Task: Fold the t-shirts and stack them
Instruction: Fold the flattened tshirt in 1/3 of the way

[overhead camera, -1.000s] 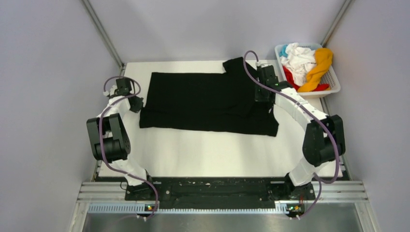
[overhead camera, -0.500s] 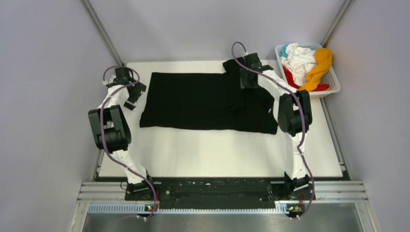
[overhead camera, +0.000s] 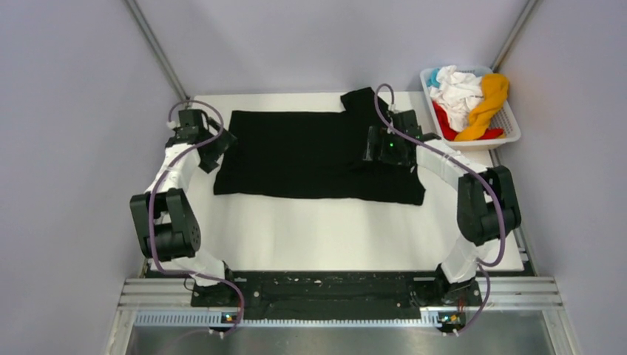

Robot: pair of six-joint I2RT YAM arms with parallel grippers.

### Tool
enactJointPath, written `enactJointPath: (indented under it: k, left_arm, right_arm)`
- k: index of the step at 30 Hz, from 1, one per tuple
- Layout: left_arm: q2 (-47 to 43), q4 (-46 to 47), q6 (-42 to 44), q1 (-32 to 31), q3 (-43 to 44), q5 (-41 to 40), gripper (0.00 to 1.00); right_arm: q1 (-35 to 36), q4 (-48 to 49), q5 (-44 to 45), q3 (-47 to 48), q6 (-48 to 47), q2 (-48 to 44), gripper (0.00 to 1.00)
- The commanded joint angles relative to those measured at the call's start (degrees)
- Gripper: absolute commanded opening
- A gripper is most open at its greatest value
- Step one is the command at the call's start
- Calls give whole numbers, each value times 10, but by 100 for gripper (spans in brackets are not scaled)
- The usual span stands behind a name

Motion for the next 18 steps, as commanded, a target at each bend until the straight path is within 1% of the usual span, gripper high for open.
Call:
enactJointPath:
  k: [1, 2, 4, 6, 8, 11, 14, 18]
  left_arm:
    - [53, 37, 44, -48, 6, 70, 99]
    - [68, 37, 48, -59, 15, 73, 99]
    - [101, 34, 49, -71, 30, 74, 99]
    - [129, 40, 45, -74, 35, 89, 99]
    - [146, 41, 42, -74, 37, 90, 99]
    - [155, 34, 45, -73, 36, 66, 99]
    - [155, 25, 55, -73, 37, 45, 99]
    - [153, 15, 63, -72, 41, 21, 99]
  right_arm:
    - [-2, 110, -83, -93, 71, -31, 99]
    - [-2, 128, -81, -108, 74, -34, 99]
    - [-2, 172, -113, -122, 78, -29, 99]
    - [4, 188, -137, -103, 83, -9, 99]
    - [14, 189, -139, -72, 84, 22, 99]
    - [30, 192, -146, -17, 87, 75, 98]
    - [45, 175, -132, 61, 79, 119, 98]
    - [50, 171, -136, 155, 85, 167, 98]
